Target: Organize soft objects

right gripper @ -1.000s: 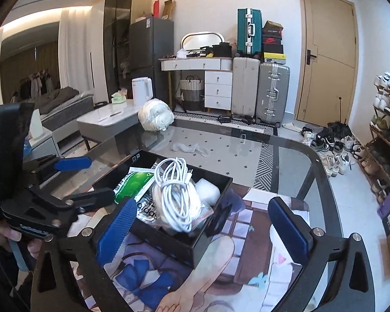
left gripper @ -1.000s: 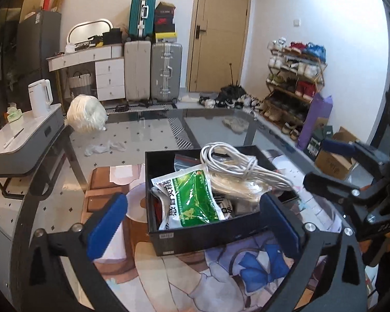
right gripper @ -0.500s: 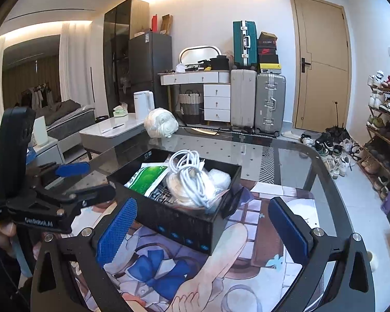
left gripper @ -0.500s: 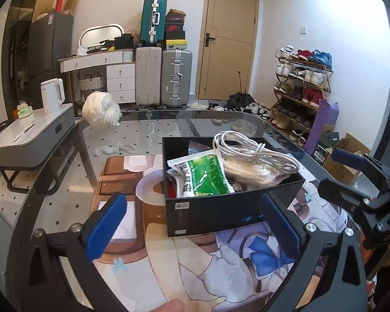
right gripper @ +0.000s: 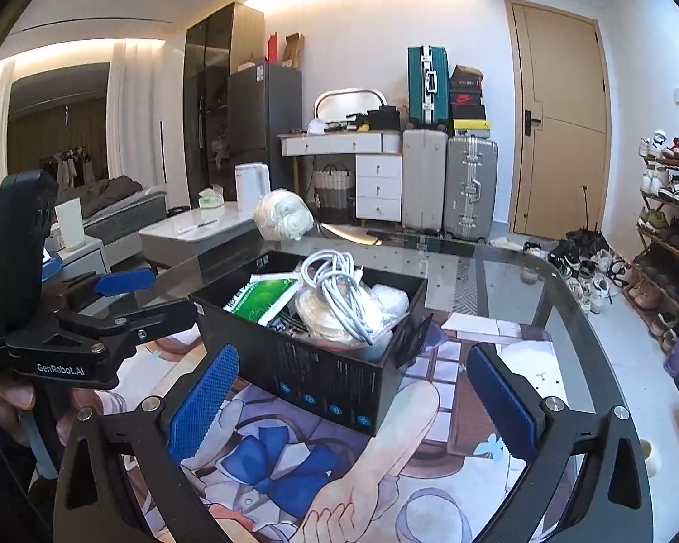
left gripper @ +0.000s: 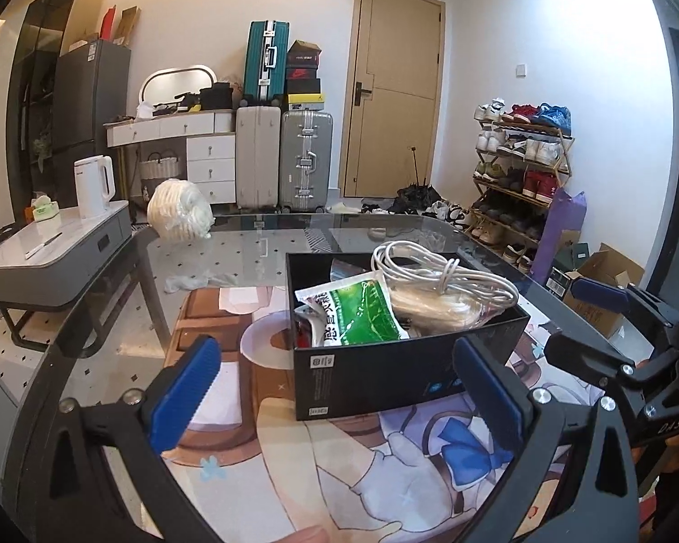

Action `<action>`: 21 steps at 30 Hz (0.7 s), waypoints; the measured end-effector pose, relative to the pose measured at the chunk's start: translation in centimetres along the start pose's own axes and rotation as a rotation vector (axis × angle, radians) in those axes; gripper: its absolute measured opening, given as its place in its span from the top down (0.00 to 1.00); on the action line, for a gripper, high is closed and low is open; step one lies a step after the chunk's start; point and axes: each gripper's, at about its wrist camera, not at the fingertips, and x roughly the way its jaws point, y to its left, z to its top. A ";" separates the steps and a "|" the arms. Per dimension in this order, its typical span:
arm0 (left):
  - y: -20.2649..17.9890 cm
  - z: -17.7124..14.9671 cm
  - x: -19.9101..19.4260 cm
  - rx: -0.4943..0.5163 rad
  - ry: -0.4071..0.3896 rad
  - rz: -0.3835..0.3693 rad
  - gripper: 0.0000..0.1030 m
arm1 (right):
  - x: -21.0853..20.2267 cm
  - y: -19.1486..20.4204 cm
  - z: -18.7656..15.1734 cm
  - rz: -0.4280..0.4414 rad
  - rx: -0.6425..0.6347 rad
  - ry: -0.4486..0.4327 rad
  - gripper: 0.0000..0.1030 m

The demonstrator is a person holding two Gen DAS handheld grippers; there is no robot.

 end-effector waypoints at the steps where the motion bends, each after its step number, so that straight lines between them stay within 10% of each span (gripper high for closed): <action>1: -0.1 0.0 0.0 0.004 0.001 0.001 0.00 | -0.1 0.0 -0.1 -0.006 -0.001 -0.003 0.01; 21: -0.2 0.0 0.2 -0.010 0.004 0.026 0.00 | -0.8 -0.1 -0.1 -0.023 0.008 -0.017 0.00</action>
